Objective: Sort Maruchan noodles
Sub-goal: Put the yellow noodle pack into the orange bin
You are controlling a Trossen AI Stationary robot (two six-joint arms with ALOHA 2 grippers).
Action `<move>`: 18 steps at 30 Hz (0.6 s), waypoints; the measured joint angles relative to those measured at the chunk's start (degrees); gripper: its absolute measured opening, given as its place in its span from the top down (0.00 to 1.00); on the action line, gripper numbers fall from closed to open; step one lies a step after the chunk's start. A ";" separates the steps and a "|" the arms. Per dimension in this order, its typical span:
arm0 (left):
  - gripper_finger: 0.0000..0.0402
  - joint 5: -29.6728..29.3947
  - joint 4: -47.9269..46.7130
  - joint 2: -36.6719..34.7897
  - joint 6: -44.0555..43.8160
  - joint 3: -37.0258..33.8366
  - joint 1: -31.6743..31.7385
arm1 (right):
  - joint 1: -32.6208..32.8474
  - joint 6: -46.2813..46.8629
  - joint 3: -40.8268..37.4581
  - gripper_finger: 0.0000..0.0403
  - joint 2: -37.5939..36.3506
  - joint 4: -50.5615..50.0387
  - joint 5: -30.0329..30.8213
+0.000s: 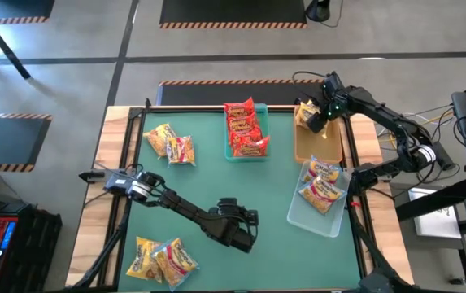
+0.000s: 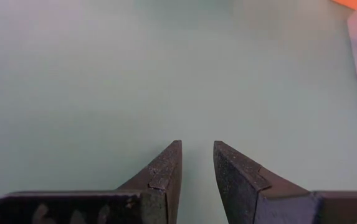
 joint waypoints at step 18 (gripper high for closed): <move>0.81 0.07 0.30 0.00 0.00 0.00 0.04 | 0.00 1.61 -0.12 0.69 -0.02 0.35 -0.47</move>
